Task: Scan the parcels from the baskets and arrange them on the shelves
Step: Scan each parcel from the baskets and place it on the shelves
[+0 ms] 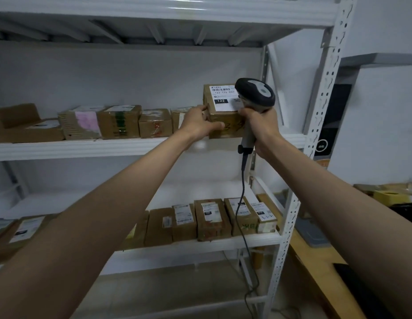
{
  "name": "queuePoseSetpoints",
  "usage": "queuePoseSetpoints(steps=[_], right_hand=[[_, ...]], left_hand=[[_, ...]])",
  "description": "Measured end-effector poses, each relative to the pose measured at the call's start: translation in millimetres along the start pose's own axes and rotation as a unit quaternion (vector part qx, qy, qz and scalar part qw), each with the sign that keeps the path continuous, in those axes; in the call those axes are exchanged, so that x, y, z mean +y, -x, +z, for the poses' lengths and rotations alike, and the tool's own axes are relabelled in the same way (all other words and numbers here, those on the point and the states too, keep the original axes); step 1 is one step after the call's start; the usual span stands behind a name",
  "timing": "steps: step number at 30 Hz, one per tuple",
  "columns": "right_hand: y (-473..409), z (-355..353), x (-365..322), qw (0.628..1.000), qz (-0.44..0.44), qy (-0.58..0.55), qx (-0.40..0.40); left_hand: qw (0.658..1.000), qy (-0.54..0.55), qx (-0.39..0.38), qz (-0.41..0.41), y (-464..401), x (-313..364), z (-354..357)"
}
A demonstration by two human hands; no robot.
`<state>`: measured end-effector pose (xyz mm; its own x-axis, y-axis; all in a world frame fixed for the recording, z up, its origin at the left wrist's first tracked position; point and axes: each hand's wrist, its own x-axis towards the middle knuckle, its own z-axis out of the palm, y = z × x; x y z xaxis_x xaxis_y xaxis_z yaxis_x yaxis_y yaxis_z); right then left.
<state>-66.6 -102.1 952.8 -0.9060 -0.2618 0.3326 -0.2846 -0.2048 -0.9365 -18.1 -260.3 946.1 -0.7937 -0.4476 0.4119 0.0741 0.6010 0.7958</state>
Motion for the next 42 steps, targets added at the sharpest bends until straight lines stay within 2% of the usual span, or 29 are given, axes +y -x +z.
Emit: queuePoseSetpoints(steps=[7, 12, 15, 22, 31, 36, 42], right_hand=[[-53, 27, 19, 1.0, 0.024, -0.007, 0.011], [-81, 39, 35, 0.999, 0.051, 0.009, 0.005], [-94, 45, 44, 0.998, 0.061, 0.027, 0.011], [-114, 63, 57, 0.997, 0.063, 0.037, -0.001], [-117, 66, 59, 0.996, 0.077, 0.035, -0.029], [-104, 57, 62, 0.997, 0.076, -0.004, -0.034], [-69, 46, 68, 0.997, 0.059, 0.011, -0.055]], left_hand=[[0.983, -0.174, 0.003, 0.054, -59, -18, -7], [0.943, -0.314, 0.042, 0.099, -86, -39, -9], [0.926, -0.358, 0.046, 0.108, -98, -52, -11], [0.907, -0.391, 0.057, 0.145, -117, -66, -14], [0.904, -0.393, 0.068, 0.152, -127, -75, -14], [0.892, -0.416, 0.084, 0.158, -118, -75, -10], [0.907, -0.375, 0.101, 0.163, -86, -74, -7]])
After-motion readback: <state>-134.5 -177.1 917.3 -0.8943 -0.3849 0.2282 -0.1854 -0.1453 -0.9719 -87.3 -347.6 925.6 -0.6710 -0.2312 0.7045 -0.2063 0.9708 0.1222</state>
